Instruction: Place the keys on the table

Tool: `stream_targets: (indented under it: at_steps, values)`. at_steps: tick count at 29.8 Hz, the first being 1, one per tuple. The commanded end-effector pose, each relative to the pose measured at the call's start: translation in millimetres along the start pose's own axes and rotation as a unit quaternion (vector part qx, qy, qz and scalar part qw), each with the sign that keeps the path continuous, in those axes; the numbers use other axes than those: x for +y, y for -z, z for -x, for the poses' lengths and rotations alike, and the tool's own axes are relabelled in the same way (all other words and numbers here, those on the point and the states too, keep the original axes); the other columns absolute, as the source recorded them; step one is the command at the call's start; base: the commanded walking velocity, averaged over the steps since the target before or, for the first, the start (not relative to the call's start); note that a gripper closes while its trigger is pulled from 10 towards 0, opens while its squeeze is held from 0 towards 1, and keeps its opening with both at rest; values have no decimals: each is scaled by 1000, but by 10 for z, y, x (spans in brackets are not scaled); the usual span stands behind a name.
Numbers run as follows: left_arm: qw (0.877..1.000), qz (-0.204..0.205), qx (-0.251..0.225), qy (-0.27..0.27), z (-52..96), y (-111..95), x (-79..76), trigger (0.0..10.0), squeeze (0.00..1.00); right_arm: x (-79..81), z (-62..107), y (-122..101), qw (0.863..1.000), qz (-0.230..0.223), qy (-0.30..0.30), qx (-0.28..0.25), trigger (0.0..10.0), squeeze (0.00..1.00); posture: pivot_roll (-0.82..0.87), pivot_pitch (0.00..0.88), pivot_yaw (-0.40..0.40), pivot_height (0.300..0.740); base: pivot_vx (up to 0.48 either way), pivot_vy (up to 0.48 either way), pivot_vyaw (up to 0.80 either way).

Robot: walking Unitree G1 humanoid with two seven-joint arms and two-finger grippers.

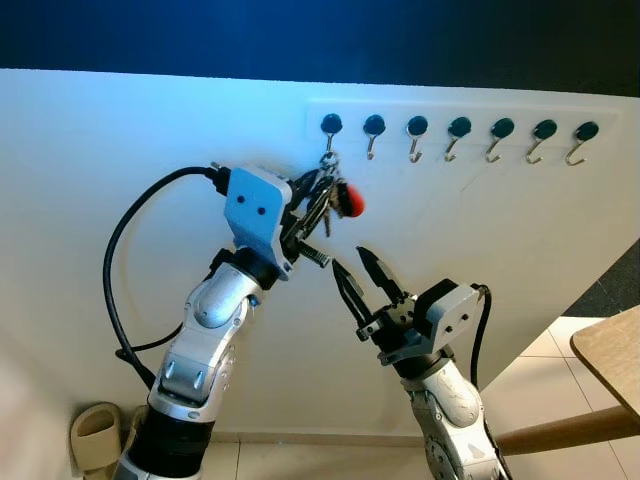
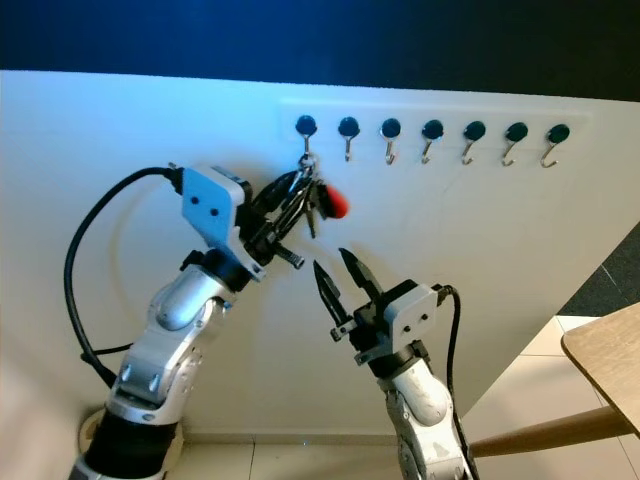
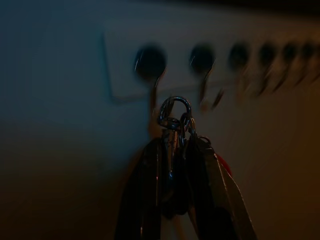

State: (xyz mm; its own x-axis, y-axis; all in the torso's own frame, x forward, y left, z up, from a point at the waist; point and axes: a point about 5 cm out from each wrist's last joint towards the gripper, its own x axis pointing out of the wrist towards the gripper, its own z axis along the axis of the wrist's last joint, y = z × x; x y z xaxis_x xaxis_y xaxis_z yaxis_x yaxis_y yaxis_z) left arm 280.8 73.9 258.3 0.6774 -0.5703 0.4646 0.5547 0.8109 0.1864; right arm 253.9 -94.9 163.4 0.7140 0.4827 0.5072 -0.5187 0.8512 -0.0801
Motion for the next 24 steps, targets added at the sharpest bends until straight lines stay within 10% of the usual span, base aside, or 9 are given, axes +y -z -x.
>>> stream_targets:
  at_steps: [1, 17, 24]
  values:
    - [998, 9, -54, 16, -57, -181, -50, 0, 0, -5, 4, -7, 1000, 2, 1, 2, 10000, 0, 39, 74, -27, 740, 0, 0, 0]
    - [982, 93, -161, 19, 2, -489, 28, 0, 0, -2, 22, -1, 1000, 2, 0, 5, 10000, 0, 36, 83, -28, 740, 0, 0, 0]
    - [970, 182, -74, 142, 428, -297, 105, 0, 0, -34, 132, 66, 1000, 6, 5, 26, 10000, 0, 39, 94, -34, 740, 0, 0, 0]
